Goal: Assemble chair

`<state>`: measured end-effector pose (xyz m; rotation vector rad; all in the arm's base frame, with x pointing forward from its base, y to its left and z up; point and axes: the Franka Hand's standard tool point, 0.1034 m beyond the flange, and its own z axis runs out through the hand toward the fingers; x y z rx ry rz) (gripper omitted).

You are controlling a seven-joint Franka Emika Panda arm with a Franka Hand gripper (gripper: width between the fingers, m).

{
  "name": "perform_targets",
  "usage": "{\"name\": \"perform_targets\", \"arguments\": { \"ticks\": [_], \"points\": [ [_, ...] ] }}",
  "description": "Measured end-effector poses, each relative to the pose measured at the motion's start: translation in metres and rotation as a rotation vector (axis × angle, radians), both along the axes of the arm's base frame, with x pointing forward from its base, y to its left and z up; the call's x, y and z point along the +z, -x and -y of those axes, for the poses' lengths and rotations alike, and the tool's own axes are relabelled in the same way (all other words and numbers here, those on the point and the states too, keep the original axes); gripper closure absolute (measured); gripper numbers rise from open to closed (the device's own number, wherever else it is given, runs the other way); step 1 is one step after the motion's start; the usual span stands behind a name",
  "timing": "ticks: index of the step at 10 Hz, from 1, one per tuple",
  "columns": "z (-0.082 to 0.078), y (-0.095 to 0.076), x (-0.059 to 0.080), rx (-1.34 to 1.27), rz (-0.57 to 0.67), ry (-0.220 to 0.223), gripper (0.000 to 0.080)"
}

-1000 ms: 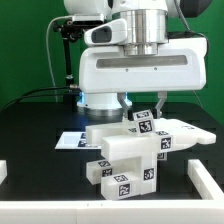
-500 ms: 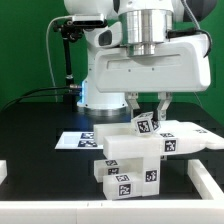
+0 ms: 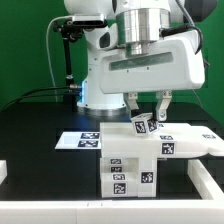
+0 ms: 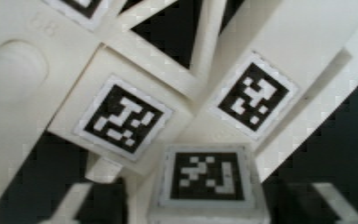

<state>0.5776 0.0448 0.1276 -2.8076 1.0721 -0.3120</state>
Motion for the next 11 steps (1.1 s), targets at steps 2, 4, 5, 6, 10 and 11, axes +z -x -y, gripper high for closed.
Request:
{"name": "perform_targets", "arguments": {
  "ticks": [2,4,5,6,10,11],
  "points": [
    [-0.0025,-0.0003,0.0012,0.319,-0.007,0.084,0.0179],
    [0.0,0.0003,0.0007,0.49,-0.012,0.122,0.0159],
    [0.0007,0.0002,0.0007,0.565,-0.011,0.143,0.0151],
    [0.0011,0.0002,0.0006,0.606,-0.01,0.153,0.0151],
    [-0.0048,-0.0023,0.0035,0.846,-0.075,0.139,0.015],
    [-0.0046,-0.0025,0.0002,0.917,-0.072,0.166,0.015]
  ]
}}
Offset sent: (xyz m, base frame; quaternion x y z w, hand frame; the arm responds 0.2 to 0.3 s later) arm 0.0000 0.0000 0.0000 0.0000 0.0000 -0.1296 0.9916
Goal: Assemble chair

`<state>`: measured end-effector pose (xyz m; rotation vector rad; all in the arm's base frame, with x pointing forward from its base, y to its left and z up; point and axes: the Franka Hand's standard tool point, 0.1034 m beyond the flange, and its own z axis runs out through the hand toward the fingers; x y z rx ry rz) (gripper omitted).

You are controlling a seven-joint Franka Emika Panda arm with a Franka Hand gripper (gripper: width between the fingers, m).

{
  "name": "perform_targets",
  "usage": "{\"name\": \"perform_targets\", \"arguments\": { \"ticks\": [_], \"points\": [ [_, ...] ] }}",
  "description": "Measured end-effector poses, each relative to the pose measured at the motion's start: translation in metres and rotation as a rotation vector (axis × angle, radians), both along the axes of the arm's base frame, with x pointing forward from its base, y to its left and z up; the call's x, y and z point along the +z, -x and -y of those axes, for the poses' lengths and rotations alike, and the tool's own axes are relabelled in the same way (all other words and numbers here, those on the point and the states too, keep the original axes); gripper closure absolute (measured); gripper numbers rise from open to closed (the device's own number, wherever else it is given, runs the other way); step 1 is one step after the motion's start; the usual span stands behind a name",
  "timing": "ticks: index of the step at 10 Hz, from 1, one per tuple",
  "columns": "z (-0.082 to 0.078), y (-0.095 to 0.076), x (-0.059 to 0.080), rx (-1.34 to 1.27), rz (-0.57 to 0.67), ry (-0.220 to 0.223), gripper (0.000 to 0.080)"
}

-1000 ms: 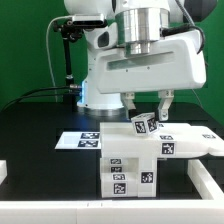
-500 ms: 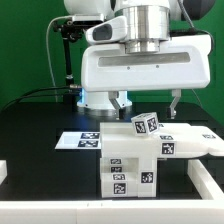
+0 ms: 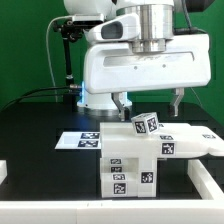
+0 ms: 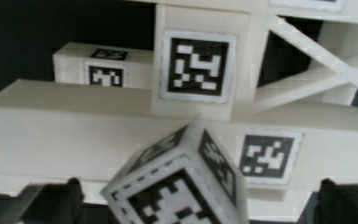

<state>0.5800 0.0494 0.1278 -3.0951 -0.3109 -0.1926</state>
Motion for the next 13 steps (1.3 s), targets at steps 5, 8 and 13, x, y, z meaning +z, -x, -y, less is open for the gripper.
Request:
{"name": "perform_targets", "arguments": {
  "ticks": [5,8,13],
  "points": [
    [0.0066,-0.0019,-0.0028,0.137,0.023,0.048,0.0239],
    [0.0064,-0.0019,-0.0029,-0.01,0.02,0.027,0.052],
    [0.0056,-0.0022,-0.0032,-0.371,0.01,-0.022,0.0519]
  ]
}}
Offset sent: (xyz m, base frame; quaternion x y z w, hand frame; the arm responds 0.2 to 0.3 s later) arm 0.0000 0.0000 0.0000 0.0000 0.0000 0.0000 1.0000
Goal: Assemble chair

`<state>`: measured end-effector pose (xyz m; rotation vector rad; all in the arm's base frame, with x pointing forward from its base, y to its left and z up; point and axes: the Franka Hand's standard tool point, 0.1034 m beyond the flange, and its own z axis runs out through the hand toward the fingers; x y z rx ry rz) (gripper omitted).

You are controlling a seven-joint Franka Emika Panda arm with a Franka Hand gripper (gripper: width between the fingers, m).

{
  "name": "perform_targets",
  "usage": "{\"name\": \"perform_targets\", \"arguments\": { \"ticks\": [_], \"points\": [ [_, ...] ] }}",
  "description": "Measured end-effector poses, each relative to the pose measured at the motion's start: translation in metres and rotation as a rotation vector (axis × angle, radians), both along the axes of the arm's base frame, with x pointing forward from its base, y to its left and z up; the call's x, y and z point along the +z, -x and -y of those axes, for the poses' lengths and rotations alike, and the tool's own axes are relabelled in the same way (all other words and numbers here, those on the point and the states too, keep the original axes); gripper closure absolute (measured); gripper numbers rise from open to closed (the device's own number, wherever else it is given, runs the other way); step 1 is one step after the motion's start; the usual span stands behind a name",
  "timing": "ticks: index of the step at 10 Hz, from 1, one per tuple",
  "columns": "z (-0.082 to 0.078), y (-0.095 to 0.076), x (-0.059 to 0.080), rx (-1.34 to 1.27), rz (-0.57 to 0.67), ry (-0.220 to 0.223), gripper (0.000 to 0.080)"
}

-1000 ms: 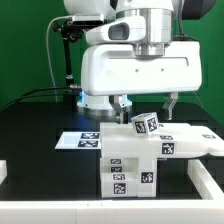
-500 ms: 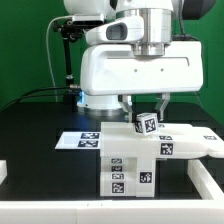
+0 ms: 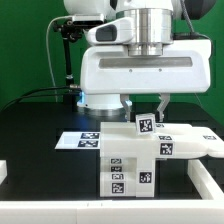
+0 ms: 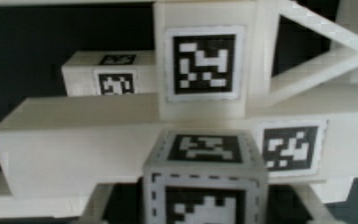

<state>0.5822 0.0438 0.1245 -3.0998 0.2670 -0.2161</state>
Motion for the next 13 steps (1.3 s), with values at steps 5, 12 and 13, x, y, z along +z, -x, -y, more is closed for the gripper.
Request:
{"name": "perform_targets", "arguments": {
  "ticks": [5,12,13],
  "points": [
    [-0.0053,-0.0011,-0.0002,-0.596,-0.009,-0.099,0.0518],
    [-0.0098,0.0006,-0.0019,-0.049,-0.018,-0.016,0.0154],
    [-0.0117,0.0028,-0.0028,0.047,-0.023,-0.003,0.0154]
  ]
}}
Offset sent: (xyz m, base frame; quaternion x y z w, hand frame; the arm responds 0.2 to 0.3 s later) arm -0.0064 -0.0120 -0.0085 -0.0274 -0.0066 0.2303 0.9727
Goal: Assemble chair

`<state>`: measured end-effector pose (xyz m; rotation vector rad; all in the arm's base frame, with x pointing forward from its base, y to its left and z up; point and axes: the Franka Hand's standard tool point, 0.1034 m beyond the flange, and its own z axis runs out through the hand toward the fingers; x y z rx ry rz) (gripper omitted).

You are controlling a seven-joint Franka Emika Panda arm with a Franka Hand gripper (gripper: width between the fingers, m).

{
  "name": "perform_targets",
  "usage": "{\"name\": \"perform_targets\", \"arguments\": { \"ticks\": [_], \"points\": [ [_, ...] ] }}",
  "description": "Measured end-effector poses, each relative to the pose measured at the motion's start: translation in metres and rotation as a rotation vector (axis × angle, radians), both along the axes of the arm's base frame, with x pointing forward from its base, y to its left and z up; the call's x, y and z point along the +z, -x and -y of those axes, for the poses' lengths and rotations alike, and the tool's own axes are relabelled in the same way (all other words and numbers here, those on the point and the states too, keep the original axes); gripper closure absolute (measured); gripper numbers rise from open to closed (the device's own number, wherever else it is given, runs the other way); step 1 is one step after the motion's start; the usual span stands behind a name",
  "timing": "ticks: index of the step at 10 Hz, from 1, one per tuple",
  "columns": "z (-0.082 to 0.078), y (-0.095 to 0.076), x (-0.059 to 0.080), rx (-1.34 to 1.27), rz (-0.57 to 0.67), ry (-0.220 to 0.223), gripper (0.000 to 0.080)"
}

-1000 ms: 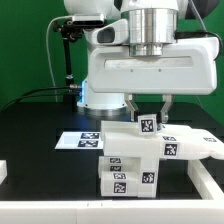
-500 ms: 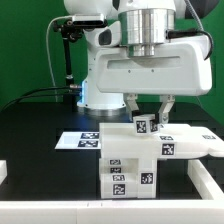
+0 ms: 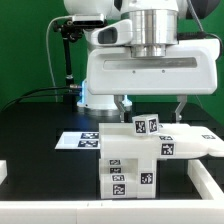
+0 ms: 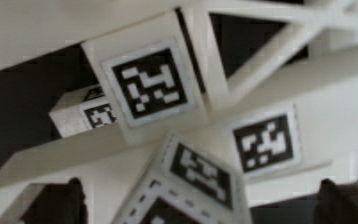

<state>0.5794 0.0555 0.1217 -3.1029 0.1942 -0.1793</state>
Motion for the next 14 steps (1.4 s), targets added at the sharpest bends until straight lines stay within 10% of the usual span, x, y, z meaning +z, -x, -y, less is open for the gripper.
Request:
{"name": "perform_targets", "arguments": {
  "ticks": [8,10,14],
  "points": [
    [0.007,-0.0034,-0.002,0.555,0.014,0.122,0.0151],
    [0.007,-0.0033,-0.0023,0.467,0.014,0.11,0.0402],
    [0.0066,-0.0032,-0.0024,0.196,0.016,0.075,0.0516]
  ]
}}
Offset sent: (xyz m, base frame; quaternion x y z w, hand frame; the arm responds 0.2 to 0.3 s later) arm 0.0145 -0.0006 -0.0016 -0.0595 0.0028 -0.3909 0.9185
